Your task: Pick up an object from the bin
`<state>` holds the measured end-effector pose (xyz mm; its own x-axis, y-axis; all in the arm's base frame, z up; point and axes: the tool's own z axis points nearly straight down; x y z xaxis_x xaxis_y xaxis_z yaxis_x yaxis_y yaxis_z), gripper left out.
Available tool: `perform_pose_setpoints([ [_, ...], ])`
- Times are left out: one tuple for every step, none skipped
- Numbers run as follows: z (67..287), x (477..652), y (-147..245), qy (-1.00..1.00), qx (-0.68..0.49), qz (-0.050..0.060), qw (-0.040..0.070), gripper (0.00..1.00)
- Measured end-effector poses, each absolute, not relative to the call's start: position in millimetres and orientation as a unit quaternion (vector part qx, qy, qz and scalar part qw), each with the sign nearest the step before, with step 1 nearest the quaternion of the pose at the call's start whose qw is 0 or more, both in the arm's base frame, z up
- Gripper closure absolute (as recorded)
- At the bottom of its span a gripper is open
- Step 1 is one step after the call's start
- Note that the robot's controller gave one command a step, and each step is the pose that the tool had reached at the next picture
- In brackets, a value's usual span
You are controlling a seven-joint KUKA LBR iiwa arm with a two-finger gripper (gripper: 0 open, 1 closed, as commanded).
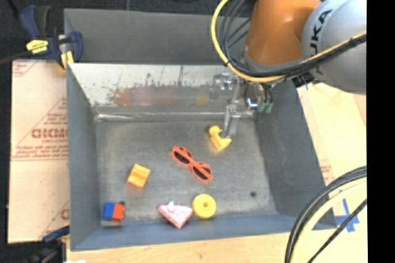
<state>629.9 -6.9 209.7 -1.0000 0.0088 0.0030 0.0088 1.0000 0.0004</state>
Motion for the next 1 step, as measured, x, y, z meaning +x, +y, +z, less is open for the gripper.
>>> perform_pose_setpoints([
  [214.8,630.8,-7.0,-1.000,-0.004,0.000,-0.002,0.00],
])
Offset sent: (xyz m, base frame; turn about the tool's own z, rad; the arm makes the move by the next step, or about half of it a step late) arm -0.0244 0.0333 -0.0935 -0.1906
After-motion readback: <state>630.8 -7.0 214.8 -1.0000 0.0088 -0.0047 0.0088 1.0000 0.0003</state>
